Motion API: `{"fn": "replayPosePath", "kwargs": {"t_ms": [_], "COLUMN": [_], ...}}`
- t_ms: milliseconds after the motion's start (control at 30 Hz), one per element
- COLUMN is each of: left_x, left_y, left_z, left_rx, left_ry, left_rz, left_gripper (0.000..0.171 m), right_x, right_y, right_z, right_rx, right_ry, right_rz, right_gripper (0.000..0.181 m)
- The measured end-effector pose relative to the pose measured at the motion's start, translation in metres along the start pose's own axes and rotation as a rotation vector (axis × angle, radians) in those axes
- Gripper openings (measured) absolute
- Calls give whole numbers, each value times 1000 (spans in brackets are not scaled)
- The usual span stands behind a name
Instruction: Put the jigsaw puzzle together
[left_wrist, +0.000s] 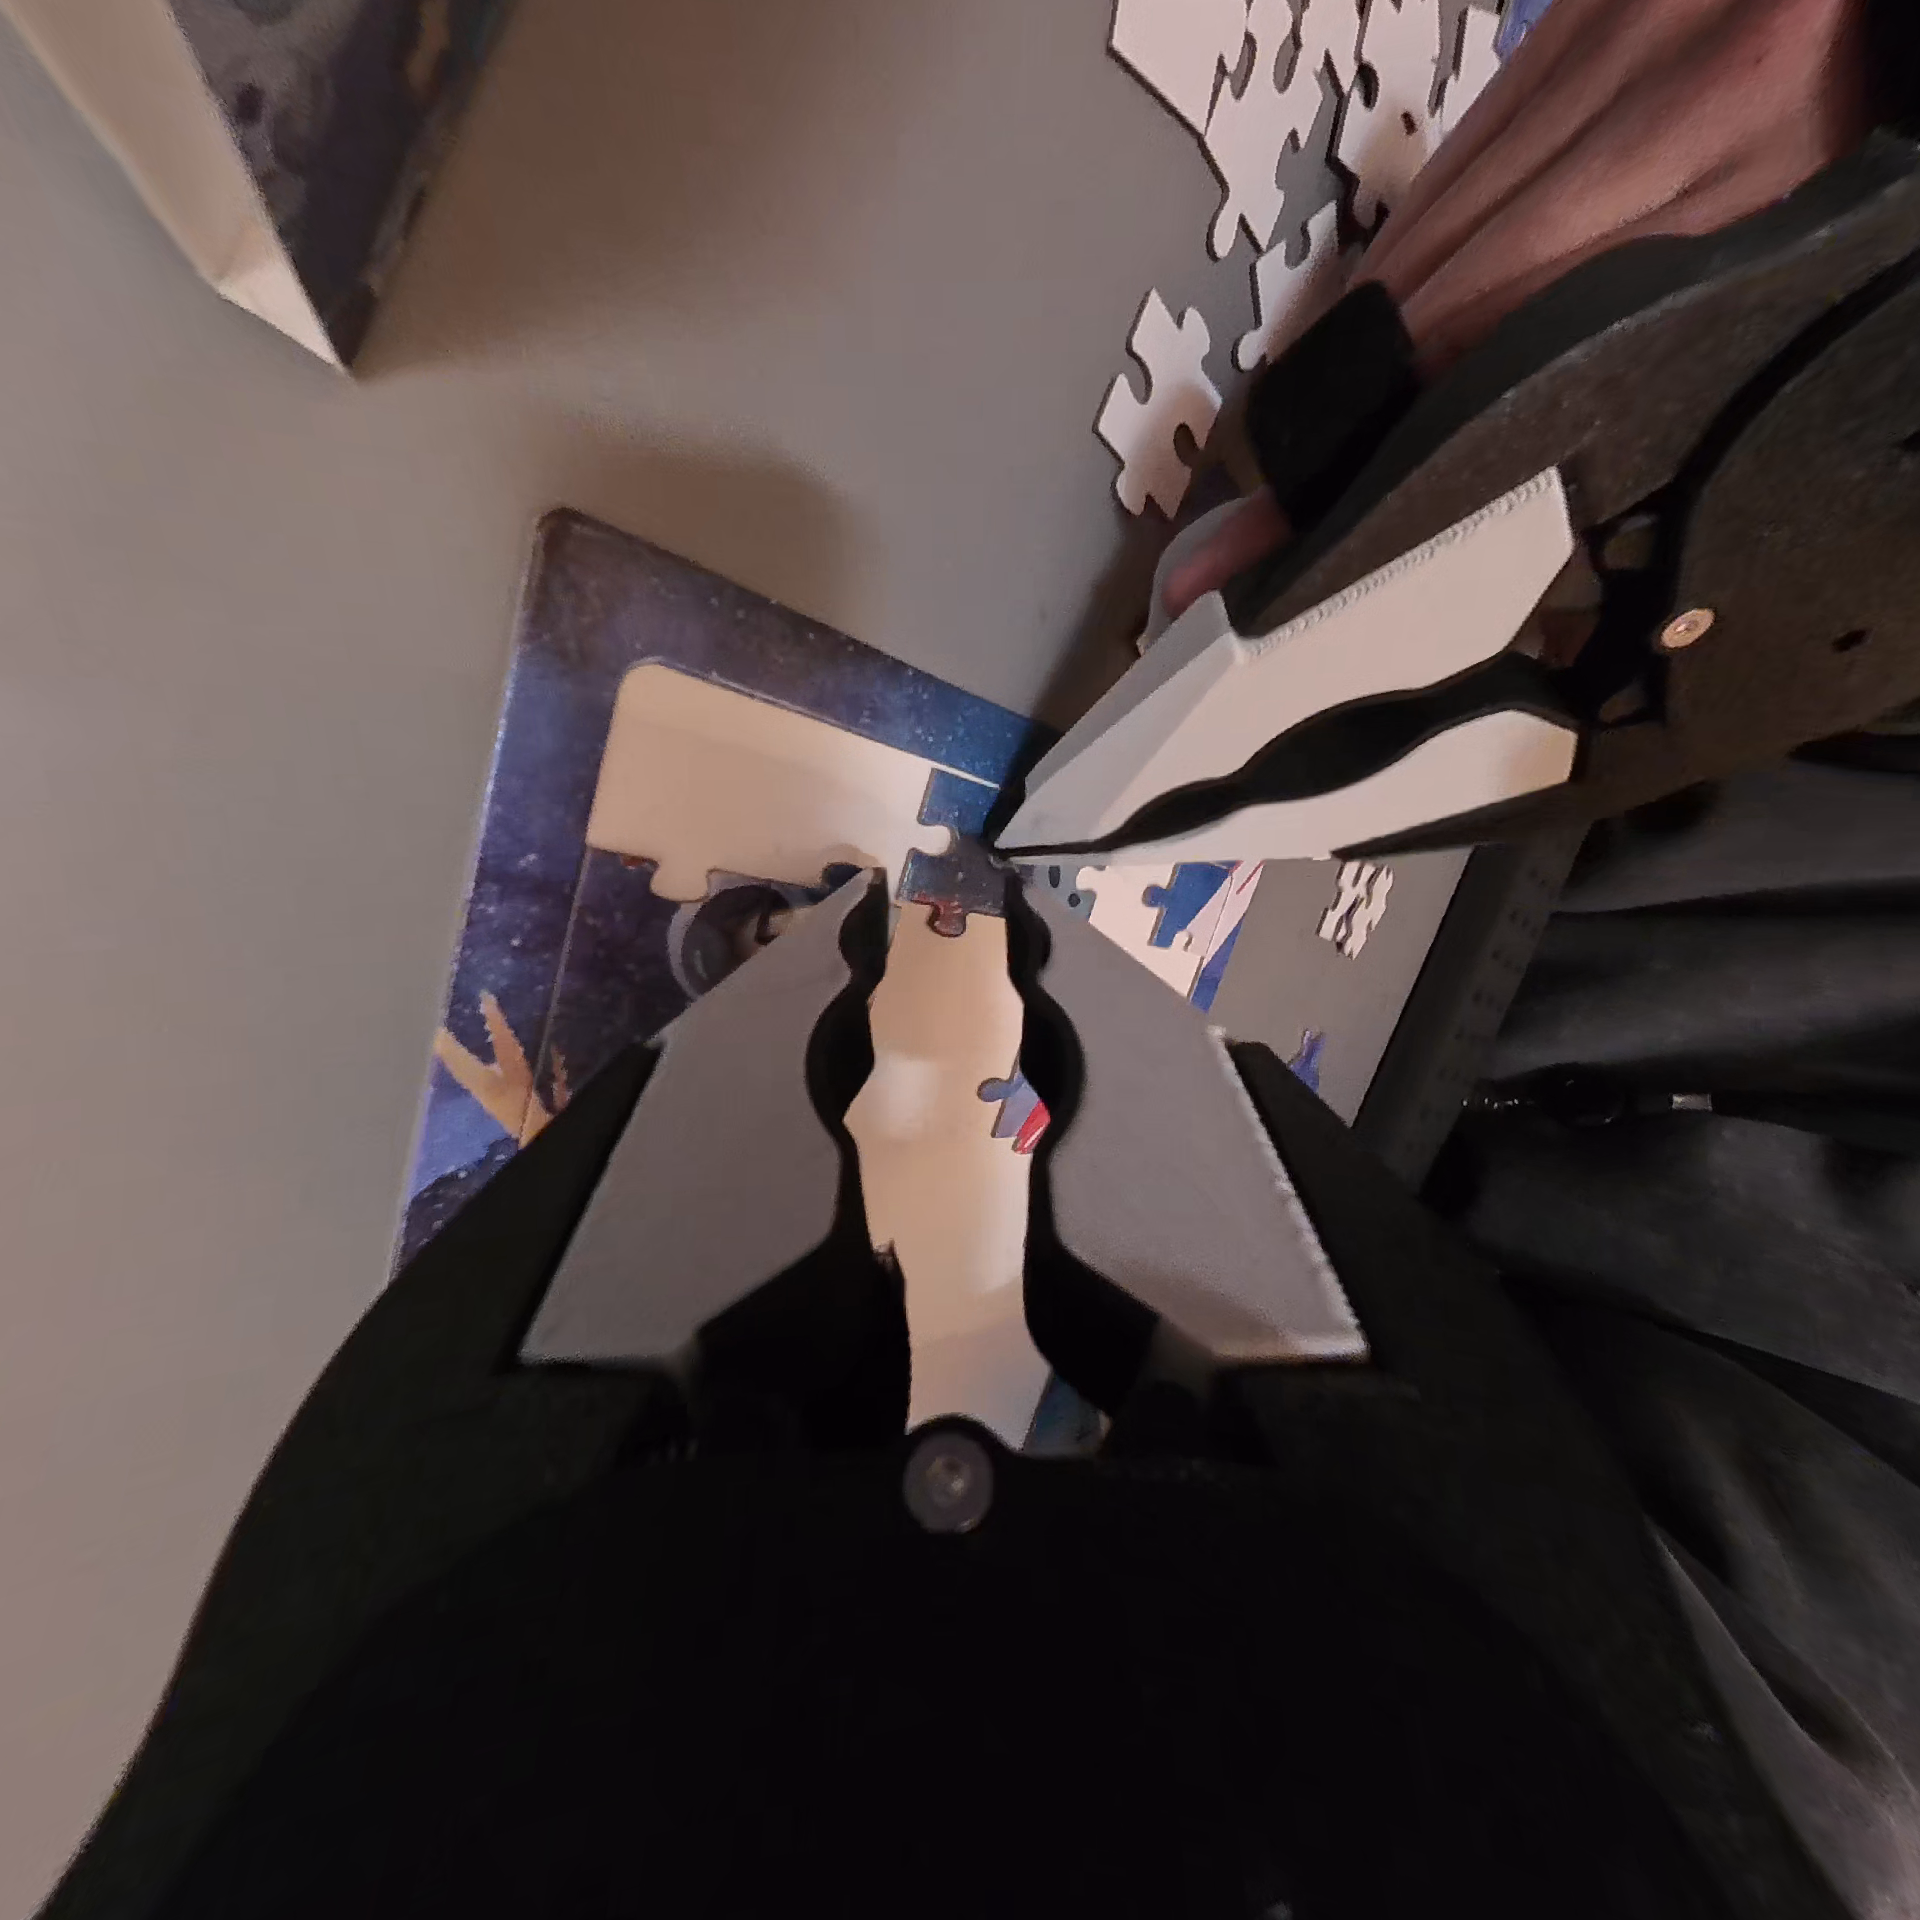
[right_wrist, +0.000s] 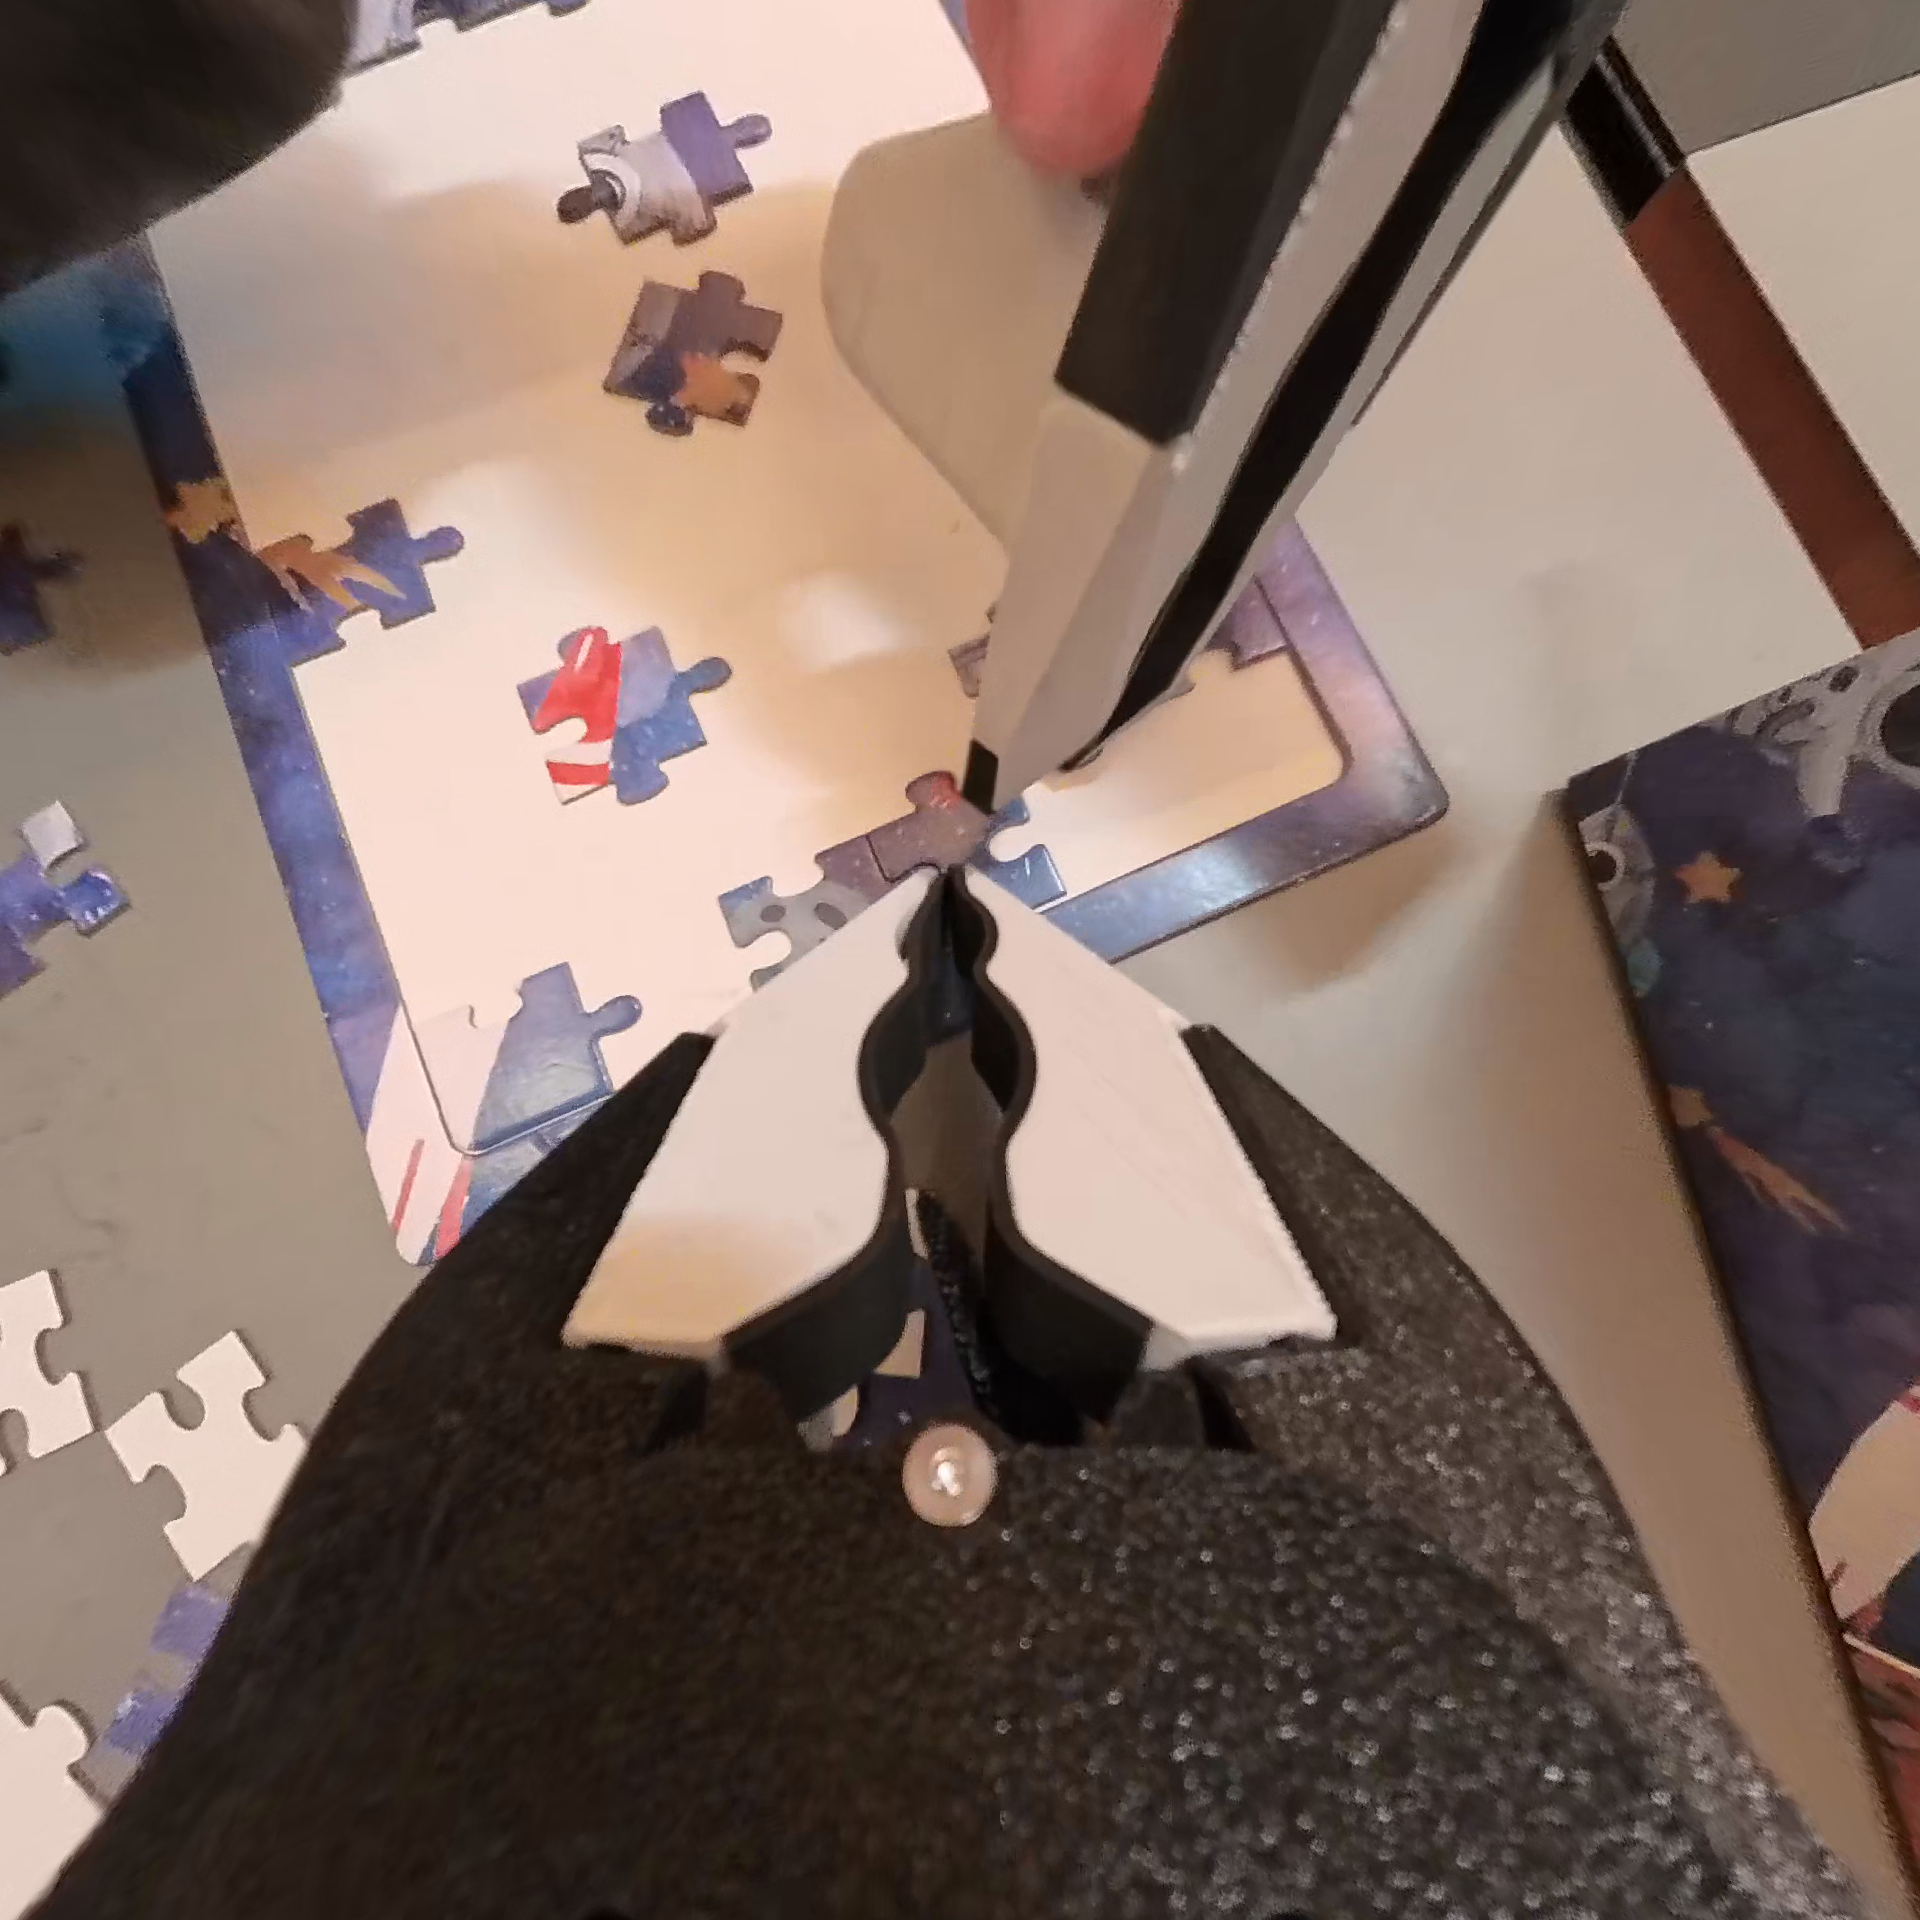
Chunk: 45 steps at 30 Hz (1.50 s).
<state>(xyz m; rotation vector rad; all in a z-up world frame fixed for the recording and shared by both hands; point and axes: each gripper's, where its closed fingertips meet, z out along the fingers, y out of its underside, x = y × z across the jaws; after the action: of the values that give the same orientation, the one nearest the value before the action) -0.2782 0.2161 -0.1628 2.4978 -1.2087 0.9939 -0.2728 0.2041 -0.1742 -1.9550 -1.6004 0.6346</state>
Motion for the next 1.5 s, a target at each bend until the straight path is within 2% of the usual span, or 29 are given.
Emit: {"fn": "replayPosePath", "kwargs": {"t_ms": [200, 400, 467, 600, 733, 833, 867, 933, 1033, 1167, 1233, 1300, 1400, 1467, 1500], "left_x": [5, 32, 54, 87, 84, 87, 91, 105, 119, 87, 80, 95, 144, 170, 175], "left_y": [1, 26, 39, 64, 77, 79, 78, 68, 58, 81, 94, 97, 112, 134, 145], "left_z": [-23, -40, -30, 20, 56, 59, 53, 32, -1, -42, -60, -78, -121, -152, -164], "left_rx": [176, 384, 454, 536, 603, 649, 666, 779, 983, 1072, 1121, 1218, 1377, 1478, 1508], "left_ry": [-109, -398, -439, -450, -520, -536, -551, -552, -519, -758, -804, -717, -569, -569, -585], "left_rz": [28, -21, -22, -42, -112, -124, -111, -72, -28, -103, -143, -130, -34, 25, 23], "left_gripper": [21, 21, 21, 20, 20, 20, 20, 20, 21, 21, 21, 21, 29, 29, 30], "right_x": [0, 4, 1, 0, -4, -3, 0, 2, 9, 10, 1, -15, -50, -55, -53], "right_y": [-1, -16, -12, -7, -3, -3, -4, -10, -36, -58, -59, -74, -105, -100, -86], "right_z": [0, -7, -1, 2, 2, 0, -3, -17, -62, -125, -148, -170, -201, -200, -191], "right_rx": [-8, 55, 25, -14, -32, -30, -25, -12, 90, 168, 170, 243, 428, 420, 372], "right_ry": [9, 31, 31, 41, 25, 32, 44, 51, 87, 164, 175, 162, 88, 105, 124], "right_rz": [-10, 1, -18, -43, -47, -48, -55, -61, -46, -51, -50, -41, -38, -9, 18], "right_gripper": [0, 0, 0, 0, 0, 0, 0, 0, 0, 0, 5, 12, 13, 15, 19]}}
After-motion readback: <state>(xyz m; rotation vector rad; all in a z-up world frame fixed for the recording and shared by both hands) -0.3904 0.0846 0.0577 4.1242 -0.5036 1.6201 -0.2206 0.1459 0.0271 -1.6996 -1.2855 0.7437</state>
